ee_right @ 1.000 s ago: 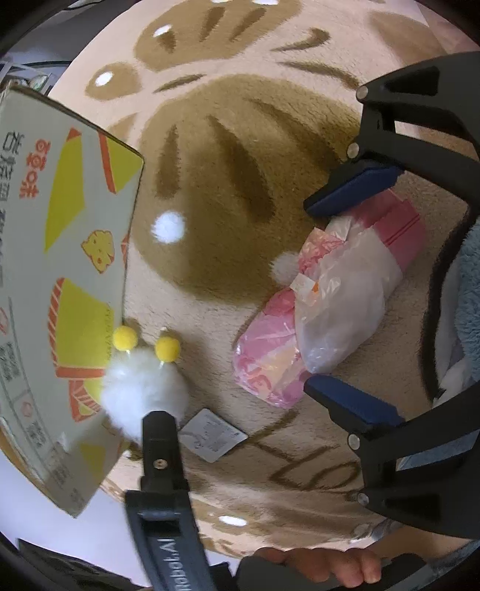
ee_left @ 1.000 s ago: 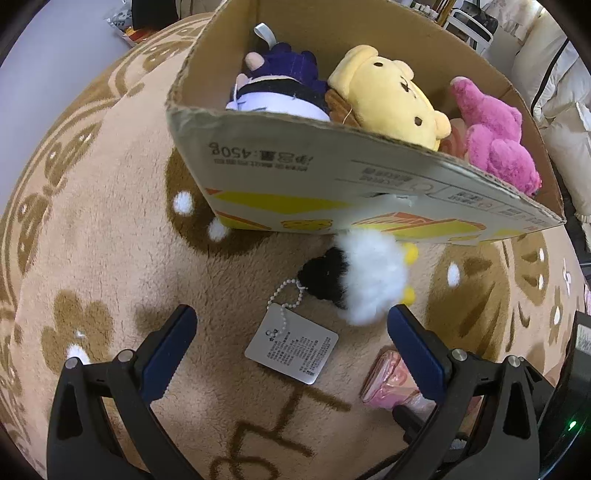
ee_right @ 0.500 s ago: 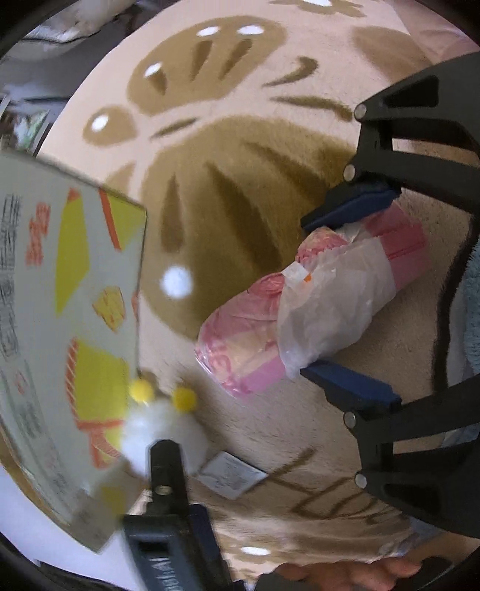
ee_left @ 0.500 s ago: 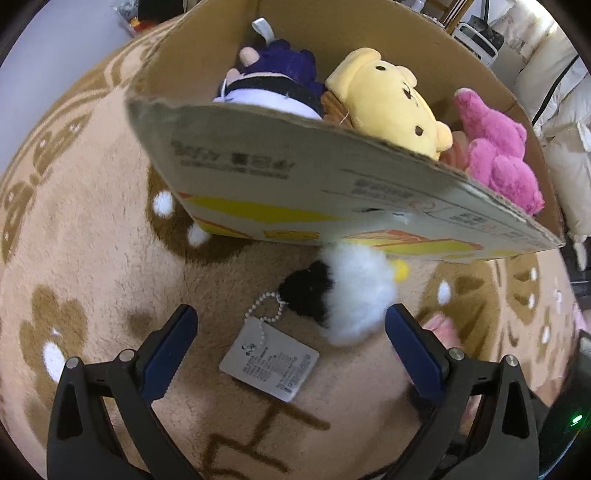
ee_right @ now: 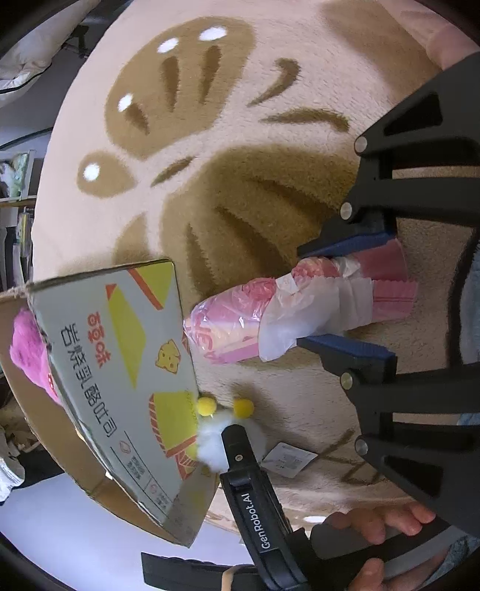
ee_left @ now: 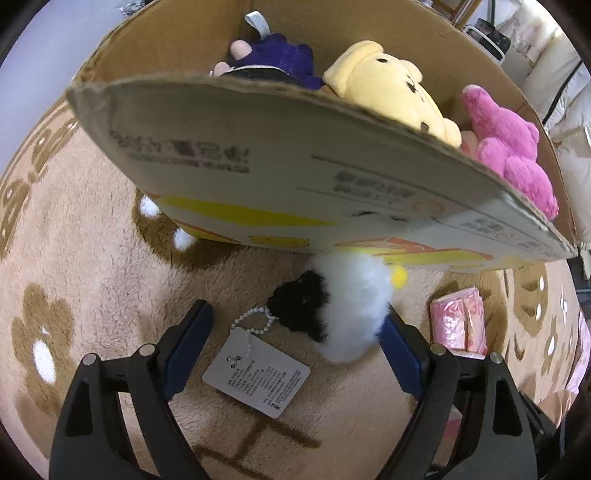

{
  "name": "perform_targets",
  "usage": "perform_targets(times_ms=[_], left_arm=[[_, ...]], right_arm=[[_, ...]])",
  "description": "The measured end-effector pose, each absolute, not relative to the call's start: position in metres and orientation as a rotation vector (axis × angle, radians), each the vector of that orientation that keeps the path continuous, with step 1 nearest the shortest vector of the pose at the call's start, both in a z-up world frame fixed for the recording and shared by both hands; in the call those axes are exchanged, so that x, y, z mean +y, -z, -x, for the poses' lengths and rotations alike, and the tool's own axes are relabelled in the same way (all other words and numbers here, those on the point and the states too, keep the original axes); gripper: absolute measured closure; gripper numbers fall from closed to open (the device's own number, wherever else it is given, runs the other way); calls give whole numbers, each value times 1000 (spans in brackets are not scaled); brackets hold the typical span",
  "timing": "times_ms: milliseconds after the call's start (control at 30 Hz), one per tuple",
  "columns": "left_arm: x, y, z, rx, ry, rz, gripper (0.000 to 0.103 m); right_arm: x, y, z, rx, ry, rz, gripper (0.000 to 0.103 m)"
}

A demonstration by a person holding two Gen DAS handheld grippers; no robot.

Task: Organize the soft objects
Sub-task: 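Close the left tool on the pom-pom plush while the right tool grips the pink roll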

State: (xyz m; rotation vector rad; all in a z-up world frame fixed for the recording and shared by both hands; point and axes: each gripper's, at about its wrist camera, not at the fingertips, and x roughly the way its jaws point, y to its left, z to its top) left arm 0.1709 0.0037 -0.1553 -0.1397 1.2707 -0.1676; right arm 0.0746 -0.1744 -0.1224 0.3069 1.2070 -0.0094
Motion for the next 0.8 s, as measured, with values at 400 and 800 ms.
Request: perform_targets(times_ms=[400,800], left_arm=[[-11,153,-163,1225,146,8,47],[27,143,-150,1220,157,209,71]], right_arm=[[-196,136,-72,1221,9,-344,60],[-207,142,-65,1224,4,-391,59]])
